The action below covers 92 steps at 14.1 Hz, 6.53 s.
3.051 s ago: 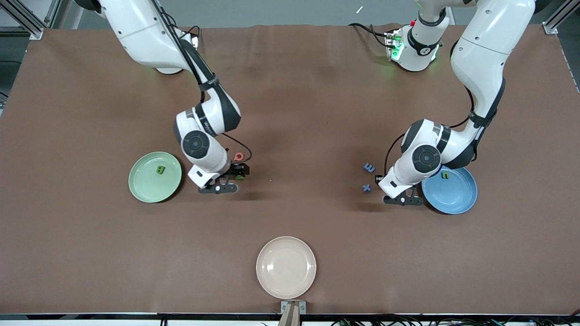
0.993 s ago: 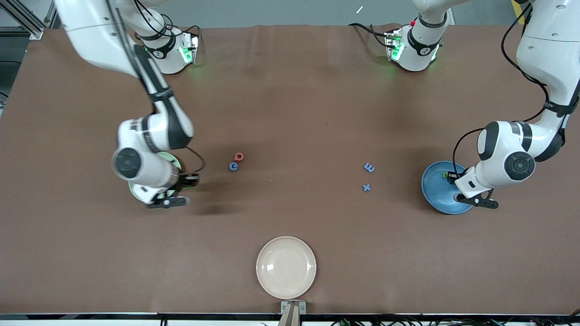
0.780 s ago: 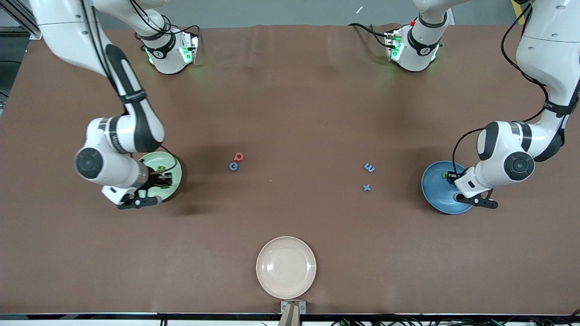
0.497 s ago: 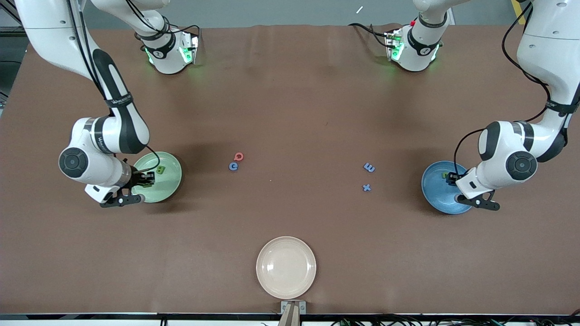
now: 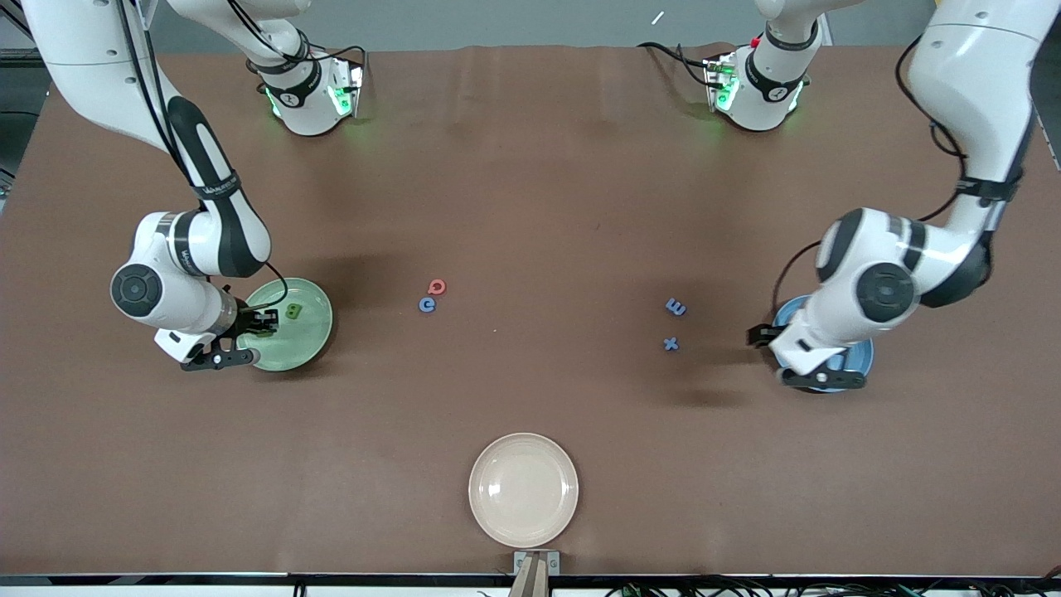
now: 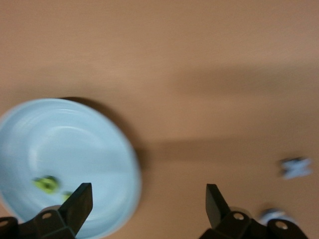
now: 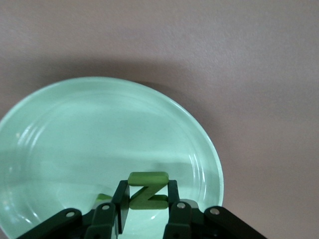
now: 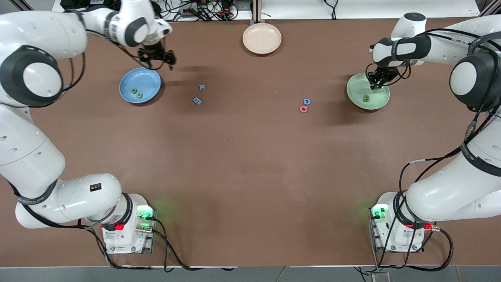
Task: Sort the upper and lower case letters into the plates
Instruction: 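Grasp the blue x with the left gripper while the right gripper grasps c, then drop the x in the blue plate while the right gripper places c, then grasp the blue m with the left gripper while the right gripper grasps a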
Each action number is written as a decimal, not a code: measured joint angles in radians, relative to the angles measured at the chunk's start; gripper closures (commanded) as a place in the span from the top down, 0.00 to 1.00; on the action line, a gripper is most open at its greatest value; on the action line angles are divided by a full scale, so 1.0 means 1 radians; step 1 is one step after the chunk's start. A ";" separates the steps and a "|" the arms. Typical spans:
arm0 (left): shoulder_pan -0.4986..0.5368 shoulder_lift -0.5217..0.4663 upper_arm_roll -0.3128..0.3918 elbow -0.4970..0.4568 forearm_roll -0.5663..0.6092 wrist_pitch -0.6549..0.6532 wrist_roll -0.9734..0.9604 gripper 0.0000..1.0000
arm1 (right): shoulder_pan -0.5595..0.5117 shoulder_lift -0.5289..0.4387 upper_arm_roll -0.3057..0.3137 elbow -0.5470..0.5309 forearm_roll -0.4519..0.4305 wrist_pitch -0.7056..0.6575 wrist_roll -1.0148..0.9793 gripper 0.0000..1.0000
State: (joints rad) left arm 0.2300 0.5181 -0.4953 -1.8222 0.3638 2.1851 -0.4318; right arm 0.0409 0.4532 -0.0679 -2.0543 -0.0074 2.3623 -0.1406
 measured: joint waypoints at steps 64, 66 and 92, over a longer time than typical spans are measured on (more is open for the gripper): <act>0.376 0.174 -0.193 -0.068 0.238 0.010 0.138 0.52 | 0.433 0.020 0.009 0.068 0.107 -0.020 0.684 0.01; 0.376 0.174 -0.193 -0.067 0.238 0.010 0.138 0.89 | 0.354 -0.019 0.006 0.070 0.107 -0.082 0.554 0.01; 0.196 0.151 -0.382 -0.150 0.254 0.047 -1.191 0.75 | 0.099 0.046 0.020 0.060 0.108 -0.061 0.165 1.00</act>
State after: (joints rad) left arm 0.4255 0.6686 -0.8770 -1.9723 0.6174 2.2317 -1.6229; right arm 0.1404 0.4990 -0.0482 -1.9940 0.1005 2.3016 0.0243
